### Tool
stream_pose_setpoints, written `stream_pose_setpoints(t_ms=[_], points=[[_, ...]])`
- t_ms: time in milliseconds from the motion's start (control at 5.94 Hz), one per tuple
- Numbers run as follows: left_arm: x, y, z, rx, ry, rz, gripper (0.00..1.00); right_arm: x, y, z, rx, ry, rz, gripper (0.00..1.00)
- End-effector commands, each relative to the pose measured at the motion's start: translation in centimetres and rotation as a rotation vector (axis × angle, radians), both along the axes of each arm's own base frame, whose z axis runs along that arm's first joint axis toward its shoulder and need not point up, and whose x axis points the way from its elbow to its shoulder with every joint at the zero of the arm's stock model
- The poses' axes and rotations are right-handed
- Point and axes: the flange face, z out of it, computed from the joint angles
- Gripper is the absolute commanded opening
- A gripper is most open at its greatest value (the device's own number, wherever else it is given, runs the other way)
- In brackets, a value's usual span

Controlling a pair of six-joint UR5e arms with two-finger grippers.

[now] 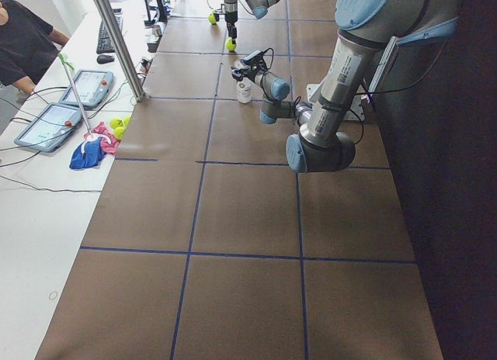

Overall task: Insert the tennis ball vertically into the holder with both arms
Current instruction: 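Grasp the Roland Garros tennis ball with the right gripper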

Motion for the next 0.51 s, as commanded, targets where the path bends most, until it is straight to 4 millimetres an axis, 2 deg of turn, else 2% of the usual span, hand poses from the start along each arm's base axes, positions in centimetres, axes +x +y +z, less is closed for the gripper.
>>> stream_pose_setpoints(t_ms=[0, 168, 337], points=[[-0.02, 0.01, -0.08, 0.001, 0.001, 0.0, 0.99, -1.41, 0.17, 0.1, 0.014, 0.027, 0.003, 1.0], [-0.02, 0.01, -0.08, 0.001, 0.001, -0.001, 0.99, -1.98, 0.41, 0.53, 0.011, 0.037, -0.003, 0.74], [0.01, 0.0, 0.08, 0.0, -0.002, -0.001, 0.99, -1.98, 0.4, 0.54, 0.008, 0.038, 0.001, 0.27]])
